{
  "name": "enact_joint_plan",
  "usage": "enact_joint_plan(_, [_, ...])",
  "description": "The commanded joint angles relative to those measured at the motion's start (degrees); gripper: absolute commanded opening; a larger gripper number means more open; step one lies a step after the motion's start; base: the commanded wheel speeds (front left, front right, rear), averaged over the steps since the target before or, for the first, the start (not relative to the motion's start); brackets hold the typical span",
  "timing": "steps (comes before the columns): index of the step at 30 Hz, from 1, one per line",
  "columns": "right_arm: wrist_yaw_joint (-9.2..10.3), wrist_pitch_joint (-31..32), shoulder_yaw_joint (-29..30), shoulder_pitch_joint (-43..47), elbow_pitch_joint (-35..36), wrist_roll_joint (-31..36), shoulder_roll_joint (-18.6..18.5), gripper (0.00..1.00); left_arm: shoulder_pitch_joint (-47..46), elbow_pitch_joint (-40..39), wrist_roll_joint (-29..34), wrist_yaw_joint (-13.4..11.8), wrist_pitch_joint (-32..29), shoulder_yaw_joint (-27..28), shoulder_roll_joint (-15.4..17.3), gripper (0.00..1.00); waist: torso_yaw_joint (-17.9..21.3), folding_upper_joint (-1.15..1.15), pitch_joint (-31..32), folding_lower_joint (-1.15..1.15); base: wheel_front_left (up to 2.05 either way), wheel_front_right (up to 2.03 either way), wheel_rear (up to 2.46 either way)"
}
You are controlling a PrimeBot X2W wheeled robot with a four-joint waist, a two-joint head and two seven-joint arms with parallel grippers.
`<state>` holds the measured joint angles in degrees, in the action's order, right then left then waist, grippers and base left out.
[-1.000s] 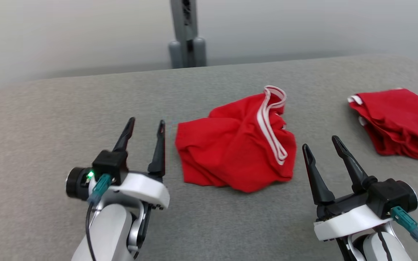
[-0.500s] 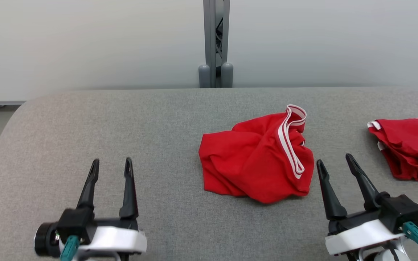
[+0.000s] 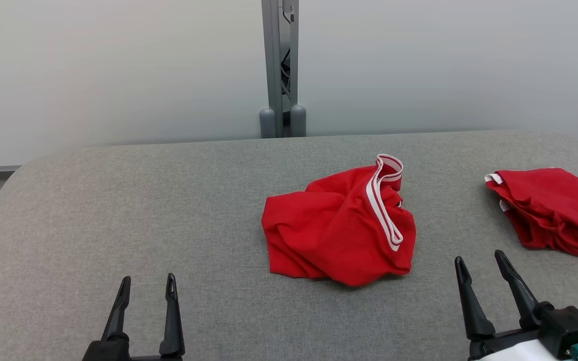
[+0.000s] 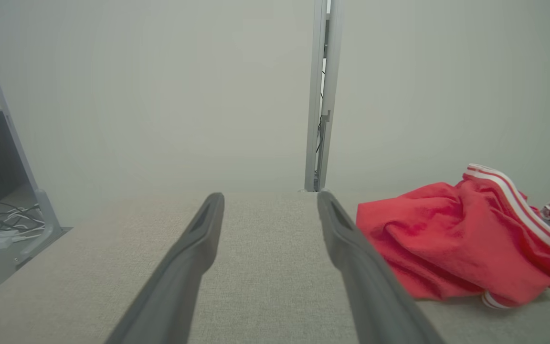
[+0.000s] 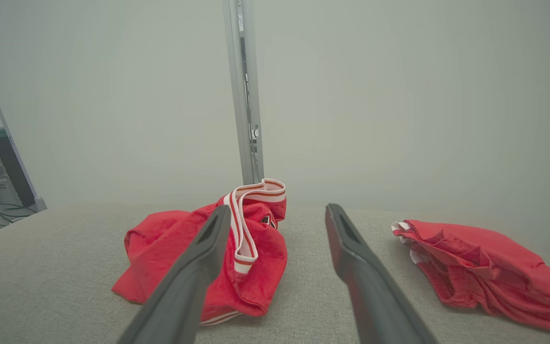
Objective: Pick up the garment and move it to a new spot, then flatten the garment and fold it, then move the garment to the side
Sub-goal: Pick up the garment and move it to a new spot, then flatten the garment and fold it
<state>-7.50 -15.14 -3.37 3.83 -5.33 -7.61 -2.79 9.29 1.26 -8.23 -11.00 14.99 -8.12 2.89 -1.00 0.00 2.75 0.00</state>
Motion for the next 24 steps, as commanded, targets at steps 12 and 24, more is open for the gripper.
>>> enact_joint_plan(12, [0.02, -0.05, -1.9, -0.03, -0.25, -0.73, -0.25, 1.0, -1.29, 0.5, 0.12, -0.54, 0.2, -0.95, 0.1, 1.0, 1.86, 0.0, 0.21, 0.0, 0.0, 0.0, 0.0])
enact_joint_plan(24, [0.02, -0.05, -2.05, 0.26, -0.37, -0.35, -0.25, 1.0, -1.73, 1.47, -0.41, -0.75, 0.2, -2.16, 0.1, 1.0, 1.73, 0.0, 0.48, 0.0, 0.0, 0.0, 0.0])
